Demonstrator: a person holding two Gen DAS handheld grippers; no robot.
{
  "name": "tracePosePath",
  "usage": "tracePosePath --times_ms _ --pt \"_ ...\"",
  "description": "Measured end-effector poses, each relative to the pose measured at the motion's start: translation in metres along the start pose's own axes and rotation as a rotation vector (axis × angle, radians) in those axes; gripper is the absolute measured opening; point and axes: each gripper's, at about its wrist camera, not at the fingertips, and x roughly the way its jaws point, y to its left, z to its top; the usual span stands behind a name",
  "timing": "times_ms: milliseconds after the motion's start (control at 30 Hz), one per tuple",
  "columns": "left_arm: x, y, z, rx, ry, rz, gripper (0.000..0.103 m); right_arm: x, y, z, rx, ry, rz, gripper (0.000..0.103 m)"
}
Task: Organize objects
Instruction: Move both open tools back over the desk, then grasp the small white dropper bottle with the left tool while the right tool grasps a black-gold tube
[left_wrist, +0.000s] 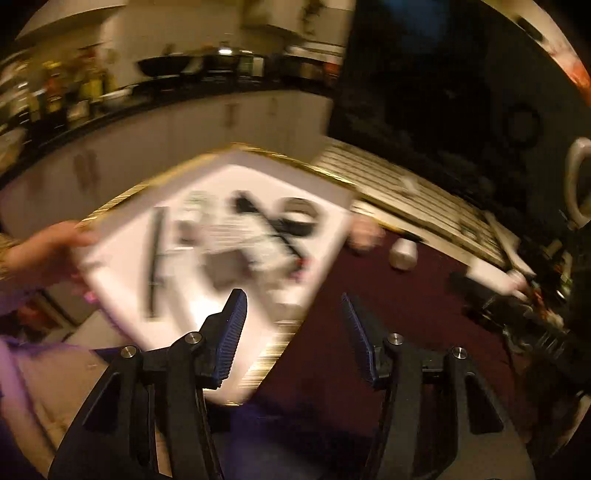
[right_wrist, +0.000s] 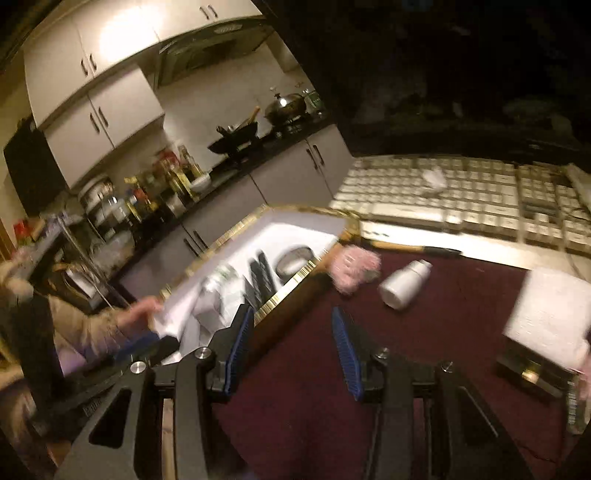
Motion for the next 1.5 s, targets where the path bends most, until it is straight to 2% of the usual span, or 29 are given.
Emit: tracePosePath --times_ms 200,333,433,567,700,833,967,1033,1067,1133,1167,1267,1333,1367,1433,1500 --pt "0.034 -0.074 -0.014 0.165 0.099 -0.117 0.053 -0.024 -0.053 -0.036 0.103 0.055 -0.024 0.045" --pt "0.049 -0.091 -0.020 0.190 0.131 -0.121 0.053 -0.042 -0.088 -0.047 0.157 0.052 -0.096 0.045" --pt "0.051 -0.088 -0.021 0.182 0.137 -0.101 0.053 -0.050 -0.105 -0.046 0.195 0.038 -0.122 0.045" --pt "0.062 -0.087 -0.003 0.178 0.145 -0.085 0.053 -0.052 -0.119 -0.037 0.252 0.024 -0.124 0.045" --pt "0.092 -0.114 0.024 0.265 0.134 -0.067 0.053 -0.048 -0.120 -0.034 0.230 0.035 -0.130 0.045" --pt "0.123 -0.130 0.046 0.274 0.122 -0.044 0.053 -0.040 -0.118 -0.040 0.207 0.074 -0.121 0.045" --pt "0.154 -0.157 0.047 0.410 0.127 0.024 0.053 -0.033 -0.118 -0.047 0.166 0.087 -0.144 0.044" --pt "0.170 -0.160 0.047 0.389 0.171 0.011 0.050 -0.033 -0.121 -0.046 0.175 0.086 -0.126 0.045" --pt "0.176 -0.160 0.048 0.372 0.190 0.001 0.041 -0.032 -0.121 -0.046 0.180 0.090 -0.117 0.045" --pt "0.186 -0.160 0.045 0.355 0.216 -0.009 0.034 -0.031 -0.122 -0.045 0.190 0.088 -0.105 0.045" --pt "0.187 -0.159 0.042 0.352 0.220 -0.017 0.027 -0.031 -0.122 -0.045 0.191 0.088 -0.104 0.046" --pt "0.179 -0.157 0.038 0.348 0.200 -0.024 0.026 -0.031 -0.122 -0.047 0.192 0.085 -0.102 0.046" --pt "0.166 -0.149 0.040 0.305 0.173 -0.033 0.026 -0.031 -0.122 -0.047 0.193 0.082 -0.104 0.046" --pt "0.160 -0.143 0.038 0.275 0.180 -0.068 0.026 -0.032 -0.122 -0.047 0.193 0.082 -0.107 0.046" --pt "0.152 -0.129 0.030 0.194 0.228 -0.205 0.026 -0.031 -0.121 -0.047 0.187 0.083 -0.114 0.046" --pt "0.151 -0.124 0.022 0.173 0.235 -0.241 0.026 -0.030 -0.119 -0.047 0.176 0.087 -0.125 0.046"
